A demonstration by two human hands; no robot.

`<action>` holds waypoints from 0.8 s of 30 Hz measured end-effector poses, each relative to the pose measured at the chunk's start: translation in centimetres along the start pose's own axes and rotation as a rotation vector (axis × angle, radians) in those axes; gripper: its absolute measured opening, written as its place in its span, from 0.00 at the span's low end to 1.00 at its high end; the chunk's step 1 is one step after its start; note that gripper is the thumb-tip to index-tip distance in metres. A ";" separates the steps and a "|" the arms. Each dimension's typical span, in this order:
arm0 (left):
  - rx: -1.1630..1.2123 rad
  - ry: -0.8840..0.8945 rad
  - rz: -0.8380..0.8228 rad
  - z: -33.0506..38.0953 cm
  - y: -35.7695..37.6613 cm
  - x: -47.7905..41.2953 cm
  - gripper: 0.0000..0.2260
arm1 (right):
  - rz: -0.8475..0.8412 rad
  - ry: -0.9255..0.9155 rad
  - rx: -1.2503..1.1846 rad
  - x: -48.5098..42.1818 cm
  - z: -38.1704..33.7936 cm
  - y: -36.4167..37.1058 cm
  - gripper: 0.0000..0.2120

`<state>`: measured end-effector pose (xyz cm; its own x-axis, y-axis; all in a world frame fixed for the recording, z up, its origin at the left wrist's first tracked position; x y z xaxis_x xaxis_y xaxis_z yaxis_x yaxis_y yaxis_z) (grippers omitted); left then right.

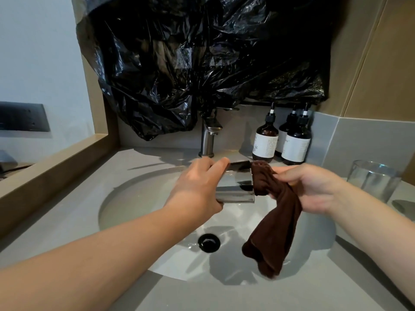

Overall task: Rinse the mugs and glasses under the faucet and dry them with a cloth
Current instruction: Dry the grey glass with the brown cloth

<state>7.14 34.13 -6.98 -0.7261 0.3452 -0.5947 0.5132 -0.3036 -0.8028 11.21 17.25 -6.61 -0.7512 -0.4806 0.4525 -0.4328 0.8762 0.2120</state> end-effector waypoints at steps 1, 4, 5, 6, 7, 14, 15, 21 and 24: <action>-0.012 0.018 -0.004 0.3 0.1 0.1 0.38 | 0.015 0.010 0.031 -0.1 0.2 -0.1 0.13; -0.067 0.135 0.001 1.5 0.3 0.2 0.37 | 0.020 0.042 0.135 -0.2 1.6 1.6 0.14; -0.068 0.162 0.023 1.7 0.2 0.2 0.37 | 0.012 0.042 0.129 -0.3 1.9 2.2 0.15; -0.067 0.166 0.041 1.7 0.0 0.1 0.36 | 0.010 0.037 0.098 -0.3 2.0 2.5 0.17; -0.069 0.153 0.041 1.6 -0.1 0.0 0.36 | 0.009 0.029 0.041 -0.3 1.9 2.4 0.17; 0.054 -0.107 -0.156 -0.2 0.8 0.2 0.34 | 0.397 -0.281 -0.141 2.0 -2.7 -2.0 0.11; 0.050 -0.106 -0.198 0.0 1.2 0.2 0.34 | 0.500 -0.416 -0.014 2.9 -3.6 -2.2 0.11; 0.012 -0.150 -0.259 -0.1 1.9 0.4 0.30 | 0.610 -1.133 1.119 5.1 -1.8 5.8 0.14; 0.014 -0.162 -0.266 -0.1 1.8 0.4 0.29 | 0.514 -1.212 1.521 3.2 0.6 7.4 0.16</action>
<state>7.82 33.80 -8.65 -0.8980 0.2686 -0.3485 0.2902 -0.2339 -0.9279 5.30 22.12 -4.09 -0.5195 -0.5839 -0.6238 0.3917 0.4861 -0.7812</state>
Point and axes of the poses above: each hand's wrist, its own x-axis away from the middle knuckle, its own y-axis out of the palm, z = x × y, the point moved 7 cm from there along -x, towards the middle knuckle, and after that the axes turned 15 degrees about y, right-handed, at the moved point
